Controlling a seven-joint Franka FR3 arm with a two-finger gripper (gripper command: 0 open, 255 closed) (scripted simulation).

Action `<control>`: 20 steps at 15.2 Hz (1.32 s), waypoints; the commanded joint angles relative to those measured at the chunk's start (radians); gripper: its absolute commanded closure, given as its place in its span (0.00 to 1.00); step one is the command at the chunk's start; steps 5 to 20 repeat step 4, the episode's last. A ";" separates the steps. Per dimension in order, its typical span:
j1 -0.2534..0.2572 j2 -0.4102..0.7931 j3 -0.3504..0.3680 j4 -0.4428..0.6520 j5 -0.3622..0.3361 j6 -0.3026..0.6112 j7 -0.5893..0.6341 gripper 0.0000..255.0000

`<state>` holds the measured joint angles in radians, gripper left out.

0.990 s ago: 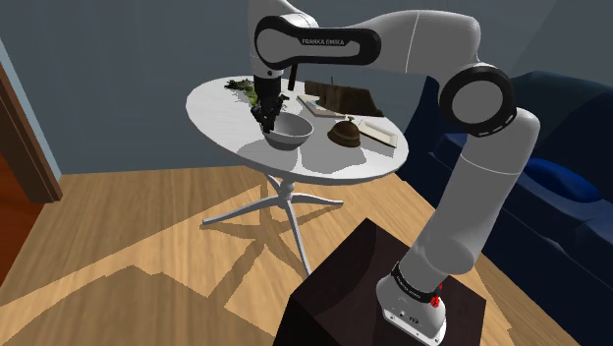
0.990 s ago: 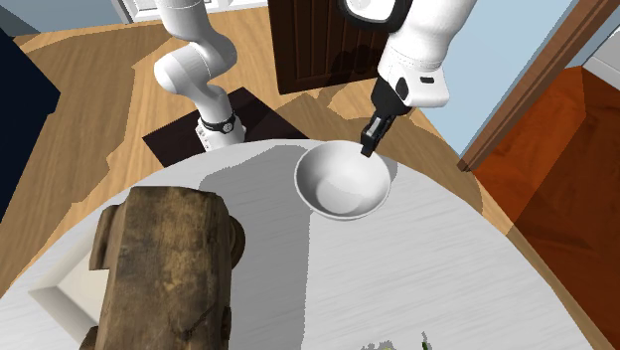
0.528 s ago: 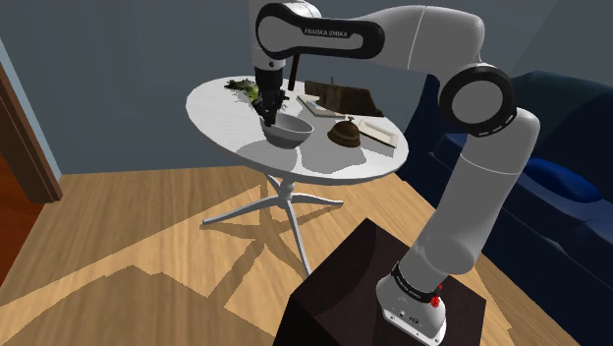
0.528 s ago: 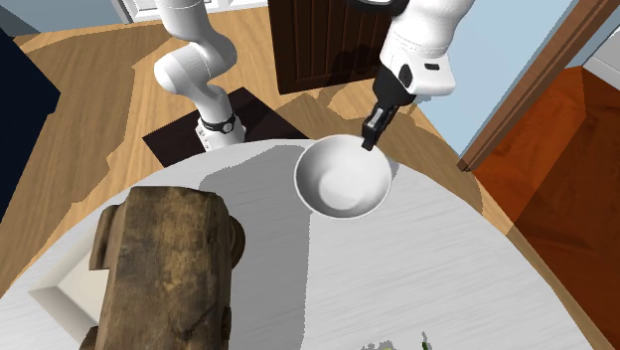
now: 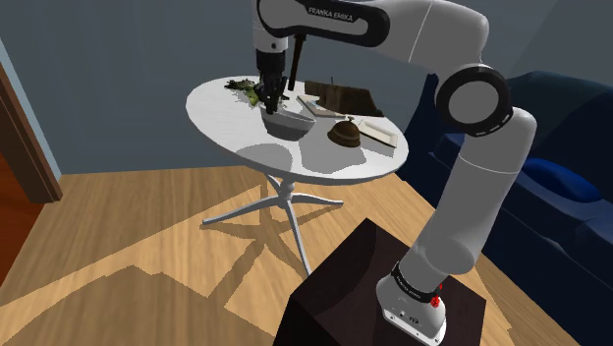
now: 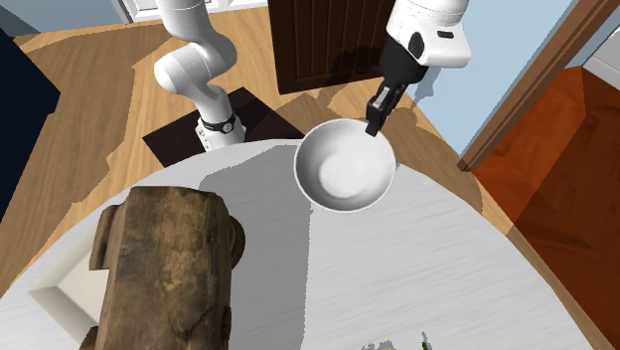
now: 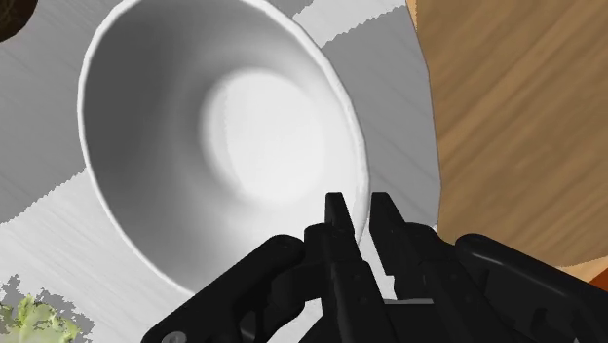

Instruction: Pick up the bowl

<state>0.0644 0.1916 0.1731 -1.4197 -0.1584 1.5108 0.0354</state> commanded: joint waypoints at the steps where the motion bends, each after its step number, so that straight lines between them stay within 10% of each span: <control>1: 0.002 0.007 0.001 0.038 -0.002 -0.030 -0.002 1.00; 20: 0.004 0.012 0.001 0.060 -0.003 -0.048 -0.003 1.00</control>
